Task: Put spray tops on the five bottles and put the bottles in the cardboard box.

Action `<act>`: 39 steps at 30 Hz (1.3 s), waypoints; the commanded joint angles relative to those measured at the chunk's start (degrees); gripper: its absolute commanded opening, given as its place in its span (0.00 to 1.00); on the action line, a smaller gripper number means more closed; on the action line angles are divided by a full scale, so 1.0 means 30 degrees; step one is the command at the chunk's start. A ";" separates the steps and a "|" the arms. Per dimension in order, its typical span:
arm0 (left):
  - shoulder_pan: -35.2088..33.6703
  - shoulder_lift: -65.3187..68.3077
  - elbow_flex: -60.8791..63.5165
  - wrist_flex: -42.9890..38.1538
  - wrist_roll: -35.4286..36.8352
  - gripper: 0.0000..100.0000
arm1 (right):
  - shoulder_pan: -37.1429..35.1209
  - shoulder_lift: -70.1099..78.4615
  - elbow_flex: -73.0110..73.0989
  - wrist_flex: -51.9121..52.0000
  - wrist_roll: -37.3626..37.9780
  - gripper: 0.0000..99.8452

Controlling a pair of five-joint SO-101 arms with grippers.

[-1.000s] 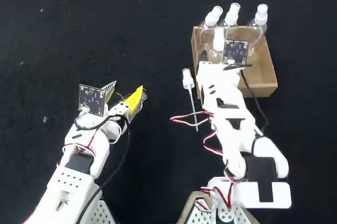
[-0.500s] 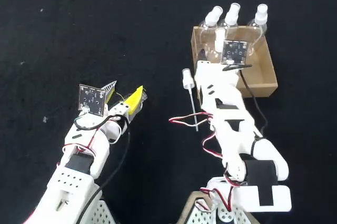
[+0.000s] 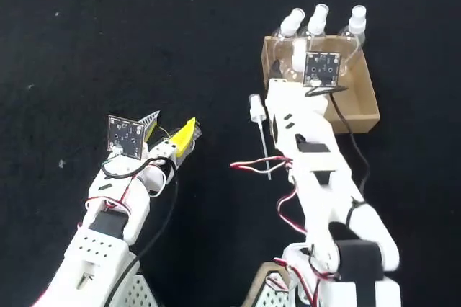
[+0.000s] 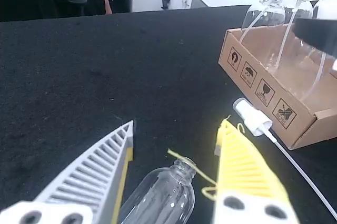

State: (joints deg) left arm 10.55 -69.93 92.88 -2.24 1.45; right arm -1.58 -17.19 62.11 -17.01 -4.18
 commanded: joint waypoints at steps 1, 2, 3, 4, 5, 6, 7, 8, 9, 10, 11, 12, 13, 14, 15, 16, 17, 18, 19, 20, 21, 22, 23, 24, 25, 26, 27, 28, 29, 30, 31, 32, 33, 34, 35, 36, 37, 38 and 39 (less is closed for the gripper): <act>0.0132 -0.0205 -0.0161 -0.0322 -0.0205 0.25 | -0.0264 -0.1275 -0.0103 0.0176 0.0088 0.27; 0.0132 -0.0205 -0.0161 -0.0322 -0.0205 0.25 | -0.0264 -0.1275 -0.0103 0.0176 0.0088 0.27; 0.0132 -0.0205 -0.0161 -0.0322 -0.0205 0.25 | -0.0234 -0.1275 -0.0103 0.0176 0.0088 0.27; 0.0132 -0.0176 -0.0161 -0.0322 -0.0205 0.25 | -0.0205 -0.1333 -0.0103 0.0176 0.0088 0.27; 0.0132 -0.0176 -0.0161 -0.0322 -0.0205 0.25 | -0.0147 -0.1421 -0.0073 0.0176 0.0088 0.27; 0.0132 -0.0176 -0.0161 -0.0322 -0.0205 0.25 | -0.0117 -0.1451 -0.0015 0.0205 0.0088 0.27; 0.0132 -0.0176 -0.0161 -0.0322 -0.0205 0.25 | -0.0088 -0.1480 0.0073 0.0176 0.0088 0.27; 0.0132 -0.0176 -0.0161 -0.0322 -0.0205 0.25 | 0.0029 -0.1656 0.0161 0.0205 0.0088 0.27; 0.0132 -0.0176 -0.0161 -0.0322 -0.0205 0.25 | 0.0088 -0.1919 0.0278 0.0440 0.0088 0.27; 0.0132 -0.0176 -0.0161 -0.0322 -0.0205 0.25 | 0.0117 -0.2330 0.0366 0.0879 0.0088 0.27; 0.0132 -0.0176 -0.0161 -0.0322 -0.0205 0.25 | 0.0147 -0.2828 0.0513 0.1377 0.0088 0.27; 0.0132 -0.0205 -0.0161 -0.0322 -0.0205 0.25 | 0.0147 -0.3443 0.0601 0.2051 0.0088 0.26; 0.0132 -0.0234 -0.0161 -0.0322 -0.0205 0.25 | 0.0147 -0.4088 0.0630 0.2930 0.0088 0.26; 0.0132 -0.0234 -0.0161 -0.0322 -0.0205 0.25 | 0.0147 -0.4733 0.0630 0.3956 0.0088 0.26; 0.0132 -0.0234 -0.0161 -0.0322 -0.0205 0.25 | 0.0176 -0.5377 0.0630 0.5011 0.0088 0.26; 0.0132 -0.0234 -0.0161 -0.0322 -0.0205 0.25 | 0.0176 -0.5993 0.0630 0.5978 0.0088 0.26; 0.0132 -0.0234 -0.0161 -0.0322 -0.0205 0.25 | 0.0176 -0.6637 0.0630 0.6857 0.0088 0.26; 0.0132 -0.0234 -0.0161 -0.0322 -0.0205 0.25 | 0.0176 -0.7223 0.0630 0.7531 0.0117 0.26; 0.0132 -0.0234 -0.0161 -0.0322 -0.0205 0.25 | 0.0205 -0.7810 0.0630 0.8176 0.0117 0.26; 0.0132 -0.0264 -0.0161 -0.0322 -0.0205 0.25 | 0.0205 -0.8366 0.0630 0.8762 0.0117 0.26; 0.0132 -0.0264 -0.0161 -0.0322 -0.0205 0.25 | 0.0322 -0.8835 0.0630 0.9289 0.0117 0.26; 0.0132 -0.0264 -0.0161 -0.0322 -0.0205 0.25 | 0.0557 -0.9216 0.0571 0.9905 0.0117 0.26; 0.0132 -0.0264 -0.0161 -0.0322 -0.0205 0.25 | 0.0821 -0.9568 0.0484 1.0403 0.0117 0.25; 0.0132 -0.0264 -0.0161 -0.0322 -0.0205 0.25 | 0.1143 -0.9832 0.0425 1.0755 0.0117 0.22; 0.0132 -0.0264 -0.0161 -0.0322 -0.0205 0.25 | 0.1495 -1.0007 0.0396 1.0901 0.0088 0.17; 0.0132 -0.0264 -0.0161 -0.0322 -0.0205 0.25 | 0.1817 -1.0066 0.0366 1.0930 0.0059 0.11; 0.0132 -0.0264 -0.0161 -0.0322 -0.0205 0.25 | 0.2168 -1.0095 0.0366 1.0872 -0.0205 0.03; 0.0132 -0.0264 -0.0161 -0.0322 -0.0205 0.25 | 0.2549 -1.0095 0.0366 1.0842 -0.0586 0.00; 0.0132 -0.0264 -0.0161 -0.0322 -0.0205 0.25 | 0.2872 -1.0095 0.0366 1.0842 -0.0850 0.04; 0.0132 -0.0293 -0.0161 -0.0322 -0.0205 0.25 | 0.3253 -1.0066 0.0366 1.0755 -0.0996 0.05; 0.0132 -0.0293 -0.0161 -0.0322 -0.0205 0.25 | 0.3663 -1.0066 0.0396 1.0491 -0.1114 0.02; 0.0132 -0.0293 -0.0161 -0.0322 -0.0205 0.25 | 0.4044 -1.0066 0.0484 1.0198 -0.1114 0.01; 0.0132 -0.0293 -0.0161 -0.0322 -0.0205 0.25 | 0.4337 -1.0007 0.0513 0.9963 -0.1172 0.02; 0.0132 -0.0293 -0.0161 -0.0322 -0.0205 0.25 | 0.4630 -0.9832 0.0513 0.9817 -0.1582 0.01; 0.0132 -0.0293 -0.0161 -0.0322 -0.0205 0.25 | 0.4894 -0.9509 0.0396 0.9700 -0.2139 0.01; 0.0132 -0.0293 -0.0161 -0.0322 -0.0205 0.25 | 0.5158 -0.9040 0.0337 0.9612 -0.2667 0.01; 0.0132 -0.0293 -0.0161 -0.0322 -0.0205 0.25 | 0.5363 -0.8484 0.0103 0.9348 -0.3136 0.01; 0.0132 -0.0293 -0.0161 -0.0322 -0.0205 0.25 | 0.5538 -0.7810 -0.0132 0.8938 -0.3487 0.01; 0.0132 -0.0293 -0.0161 -0.0322 -0.0205 0.25 | 0.5656 -0.7018 -0.0396 0.8527 -0.3692 0.01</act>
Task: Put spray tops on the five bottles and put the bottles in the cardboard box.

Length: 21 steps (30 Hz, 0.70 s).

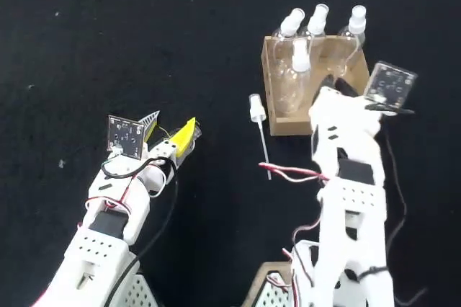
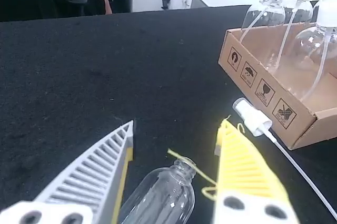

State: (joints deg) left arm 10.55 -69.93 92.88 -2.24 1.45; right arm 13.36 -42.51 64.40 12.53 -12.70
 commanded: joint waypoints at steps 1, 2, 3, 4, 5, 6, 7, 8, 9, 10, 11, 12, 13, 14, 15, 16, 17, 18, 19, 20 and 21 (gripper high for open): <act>0.0132 -0.0293 -0.0161 -0.0322 -0.0205 0.25 | 0.0733 0.2330 -0.1392 -0.1846 -0.1084 0.01; 0.0132 -0.0293 -0.0161 -0.0322 -0.0205 0.25 | 0.0762 0.3297 -0.1685 -0.2403 -0.1260 0.01; 0.0132 -0.0293 -0.0161 -0.0322 -0.0205 0.25 | 0.0733 0.4352 -0.2007 -0.2960 -0.1377 0.01; 0.0132 -0.0293 -0.0161 -0.0322 -0.0205 0.25 | 0.0733 0.5377 -0.2388 -0.3487 -0.1436 0.01; 0.0132 -0.0293 -0.0161 -0.0322 -0.0205 0.25 | 0.0733 0.6403 -0.2799 -0.3956 -0.1524 0.01; 0.0132 -0.0293 -0.0161 -0.0322 -0.0205 0.25 | 0.0733 0.7341 -0.3179 -0.4484 -0.1641 0.01; 0.0132 -0.0293 -0.0161 -0.0322 -0.0205 0.25 | 0.0762 0.8161 -0.3502 -0.4982 -0.1700 0.01; 0.0132 -0.0293 -0.0161 -0.0322 -0.0205 0.25 | 0.0762 0.8894 -0.3824 -0.5451 -0.1700 0.01; 0.0132 -0.0293 -0.0161 -0.0322 -0.0205 0.25 | 0.0762 0.9480 -0.4029 -0.5919 -0.1700 0.01; 0.0132 -0.0293 -0.0161 -0.0322 -0.0205 0.25 | 0.0762 0.9978 -0.4147 -0.6447 -0.1700 0.01; 0.0132 -0.0293 -0.0161 -0.0322 -0.0205 0.25 | 0.0733 1.0330 -0.4205 -0.6886 -0.1670 0.01; 0.0132 -0.0293 -0.0161 -0.0322 -0.0205 0.25 | 0.0703 1.0681 -0.4234 -0.7385 -0.1612 0.01; 0.0132 -0.0293 -0.0161 -0.0322 -0.0205 0.25 | 0.0674 1.0974 -0.4234 -0.7766 -0.1524 0.01; 0.0132 -0.0293 -0.0161 -0.0322 -0.0205 0.25 | 0.0674 1.1238 -0.4234 -0.8088 -0.1495 0.01; 0.0132 -0.0293 -0.0161 -0.0322 -0.0205 0.25 | 0.0674 1.1443 -0.4264 -0.8293 -0.1495 0.01; 0.0132 -0.0293 -0.0161 -0.0322 -0.0205 0.25 | 0.0674 1.1648 -0.4322 -0.8381 -0.1495 0.01; 0.0132 -0.0293 -0.0161 -0.0322 -0.0205 0.25 | 0.0674 1.1824 -0.4352 -0.8410 -0.1495 0.01; 0.0132 -0.0293 -0.0161 -0.0322 -0.0205 0.25 | 0.0645 1.1912 -0.4352 -0.8410 -0.1495 0.01; 0.0132 -0.0293 -0.0161 -0.0322 -0.0205 0.25 | 0.0440 1.1971 -0.4352 -0.8410 -0.1495 0.01; 0.0132 -0.0293 -0.0161 -0.0322 -0.0205 0.25 | 0.0234 1.2029 -0.4352 -0.8410 -0.1495 0.01; 0.0132 -0.0293 -0.0161 -0.0322 -0.0205 0.25 | 0.0000 1.2088 -0.4352 -0.8410 -0.1495 0.01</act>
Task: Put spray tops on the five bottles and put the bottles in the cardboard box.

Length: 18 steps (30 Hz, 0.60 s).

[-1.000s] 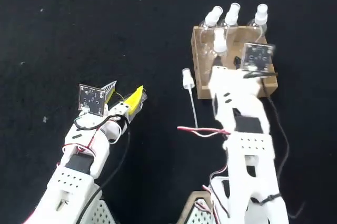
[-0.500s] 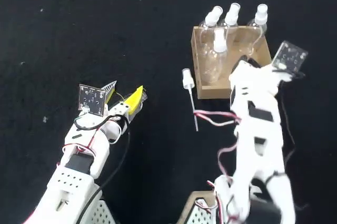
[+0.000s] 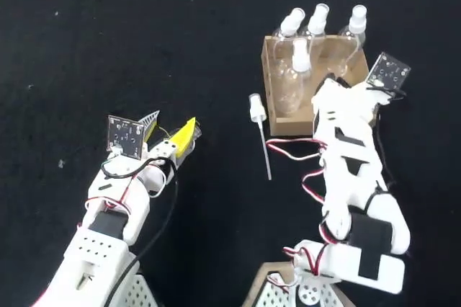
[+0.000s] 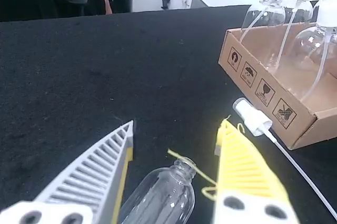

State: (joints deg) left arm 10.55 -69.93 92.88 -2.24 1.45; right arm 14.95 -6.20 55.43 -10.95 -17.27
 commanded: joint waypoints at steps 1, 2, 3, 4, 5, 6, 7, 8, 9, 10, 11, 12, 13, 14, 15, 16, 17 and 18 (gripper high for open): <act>0.0132 -0.0293 -0.0161 -0.0322 -0.0205 0.25 | -0.0762 -0.0015 -0.1333 -0.0586 0.0029 0.01; 0.0132 -0.0293 -0.0161 -0.0322 -0.0205 0.25 | -0.0967 -0.0015 -0.1304 -0.0586 0.0029 0.01; 0.0132 -0.0293 -0.0161 -0.0322 -0.0205 0.25 | -0.1084 -0.0015 -0.1275 -0.0586 0.0029 0.01; 0.0132 -0.0293 -0.0161 -0.0322 -0.0205 0.25 | -0.1114 -0.0015 -0.1275 -0.0586 0.0029 0.01; 0.0132 -0.0293 -0.0161 -0.0322 -0.0205 0.25 | -0.1084 -0.0015 -0.1275 -0.0586 0.0029 0.01; 0.0132 -0.0293 -0.0161 -0.0322 -0.0205 0.25 | -0.1055 -0.0015 -0.1275 -0.0586 0.0029 0.01; 0.0132 -0.0293 -0.0161 -0.0322 -0.0205 0.25 | -0.1055 -0.0015 -0.1275 -0.0586 0.0029 0.01; 0.0132 -0.0293 -0.0161 -0.0322 -0.0205 0.25 | -0.1143 -0.0015 -0.1245 -0.0586 0.0029 0.01; 0.0132 -0.0293 -0.0161 -0.0322 -0.0205 0.25 | -0.1201 -0.0015 -0.1245 -0.0557 0.0029 0.01; 0.0132 -0.0293 -0.0161 -0.0322 -0.0205 0.25 | -0.1231 -0.0015 -0.1216 -0.0498 0.0029 0.01; 0.0132 -0.0293 -0.0161 -0.0322 -0.0205 0.25 | -0.1260 -0.0015 -0.1216 -0.0498 0.0029 0.01; 0.0132 -0.0293 -0.0161 -0.0322 -0.0205 0.25 | -0.1377 -0.0015 -0.1216 -0.0498 0.0029 0.01; 0.0132 -0.0293 -0.0161 -0.0322 -0.0205 0.25 | -0.1465 -0.0015 -0.1216 -0.0498 0.0029 0.01; 0.0132 -0.0293 -0.0161 -0.0322 -0.0205 0.25 | -0.1582 0.0015 -0.1187 -0.0498 0.0029 0.01; 0.0132 -0.0293 -0.0161 -0.0322 -0.0205 0.25 | -0.1700 0.0015 -0.1187 -0.0498 0.0029 0.01; 0.0132 -0.0293 -0.0161 -0.0322 -0.0205 0.25 | -0.1758 0.0015 -0.1187 -0.0498 0.0029 0.01; 0.0132 -0.0293 -0.0161 -0.0322 -0.0205 0.25 | -0.1758 0.0015 -0.1187 -0.0498 0.0029 0.01; 0.0132 -0.0293 -0.0161 -0.0322 -0.0205 0.25 | -0.1758 0.0015 -0.1187 -0.0498 0.0029 0.01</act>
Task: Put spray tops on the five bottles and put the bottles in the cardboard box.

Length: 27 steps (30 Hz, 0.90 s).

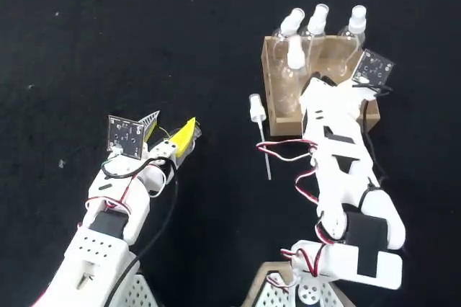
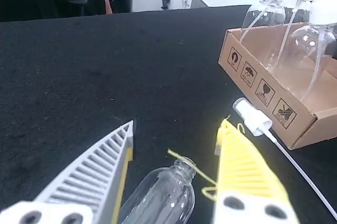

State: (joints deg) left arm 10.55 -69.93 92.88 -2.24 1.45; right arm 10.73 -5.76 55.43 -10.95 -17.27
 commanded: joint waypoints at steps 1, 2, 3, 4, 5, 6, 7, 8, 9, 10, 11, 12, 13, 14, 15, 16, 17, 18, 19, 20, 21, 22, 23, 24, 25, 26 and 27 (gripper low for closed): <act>0.0132 -0.0293 -0.0161 -0.0322 -0.0205 0.25 | -0.0322 -0.0132 -0.1187 -0.0498 0.0029 0.01; 0.0132 -0.0293 -0.0161 -0.0322 -0.0205 0.25 | -0.0322 -0.0132 -0.1187 -0.0498 0.0029 0.01; 0.0132 -0.0293 -0.0161 -0.0322 -0.0205 0.25 | -0.0322 -0.0132 -0.1187 -0.0498 0.0029 0.01; 0.0132 -0.0293 -0.0161 -0.0322 -0.0205 0.25 | -0.0322 -0.0132 -0.1187 -0.0498 0.0029 0.01; 0.0132 -0.0293 -0.0161 -0.0322 -0.0205 0.25 | -0.0322 -0.0132 -0.1158 -0.0498 0.0029 0.01; 0.0132 -0.0293 -0.0161 -0.0322 -0.0205 0.25 | -0.0293 -0.0132 -0.1158 -0.0469 0.0029 0.01; 0.0132 -0.0293 -0.0161 -0.0322 -0.0205 0.25 | -0.0264 -0.0132 -0.1070 -0.0469 0.0029 0.01; 0.0132 -0.0293 -0.0161 -0.0322 -0.0205 0.25 | -0.0264 -0.0278 -0.0894 -0.0469 0.0059 0.01; 0.0132 -0.0293 -0.0161 -0.0322 -0.0205 0.25 | -0.0264 -0.0308 -0.0806 -0.0469 0.0059 0.01; 0.0132 -0.0293 -0.0161 -0.0322 -0.0205 0.25 | -0.0264 -0.0308 -0.0806 -0.0469 0.0059 0.01; 0.0132 -0.0293 -0.0161 -0.0322 -0.0205 0.25 | -0.0293 -0.0308 -0.0777 -0.0469 0.0059 0.01; 0.0132 -0.0293 -0.0161 -0.0322 -0.0205 0.25 | -0.0293 -0.0308 -0.0777 -0.0469 0.0059 0.01; 0.0132 -0.0293 -0.0161 -0.0322 -0.0205 0.25 | -0.0293 -0.0308 -0.0777 -0.0469 0.0059 0.01; 0.0132 -0.0293 -0.0161 -0.0322 -0.0205 0.25 | -0.0352 -0.0308 -0.0777 -0.0469 0.0059 0.01; 0.0132 -0.0293 -0.0161 -0.0322 -0.0205 0.25 | -0.0410 -0.0308 -0.0777 -0.0469 0.0059 0.01; 0.0132 -0.0293 -0.0161 -0.0322 -0.0205 0.25 | -0.0410 -0.0308 -0.0777 -0.0469 0.0059 0.01; 0.0132 -0.0293 -0.0161 -0.0322 -0.0205 0.25 | -0.0410 -0.0308 -0.0777 -0.0469 0.0059 0.01; 0.0132 -0.0293 -0.0161 -0.0322 -0.0205 0.25 | -0.0410 -0.0308 -0.0777 -0.0469 0.0059 0.01; 0.0132 -0.0293 -0.0161 -0.0322 -0.0205 0.25 | -0.0293 -0.0308 -0.0806 -0.0469 0.0059 0.01; 0.0132 -0.0293 -0.0161 -0.0322 -0.0205 0.25 | -0.0264 -0.0308 -0.0835 -0.0469 0.0059 0.01; 0.0132 -0.0293 -0.0161 -0.0322 -0.0205 0.25 | -0.0234 -0.0308 -0.0835 -0.0469 0.0059 0.01; 0.0132 -0.0293 -0.0161 -0.0322 -0.0205 0.25 | -0.0147 -0.0337 -0.0835 -0.0469 0.0059 0.01; 0.0132 -0.0293 -0.0161 -0.0322 -0.0205 0.25 | -0.0059 -0.0366 -0.0806 -0.0469 0.0059 0.01; 0.0132 -0.0293 -0.0161 -0.0322 -0.0205 0.25 | -0.0029 -0.0513 -0.0777 -0.0469 0.0059 0.01; 0.0132 -0.0293 -0.0161 -0.0322 -0.0205 0.25 | 0.0147 -0.0747 -0.0689 -0.0469 0.0059 0.01; 0.0132 -0.0293 -0.0161 -0.0322 -0.0205 0.25 | 0.0381 -0.1128 -0.0396 -0.0381 0.0029 0.01; 0.0132 -0.0293 -0.0161 -0.0293 -0.0205 0.25 | 0.0498 -0.1626 -0.0103 -0.0322 0.0000 0.01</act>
State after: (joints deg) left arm 10.55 -69.93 92.88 -2.24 1.45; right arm 10.73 -5.93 55.43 -10.95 -17.27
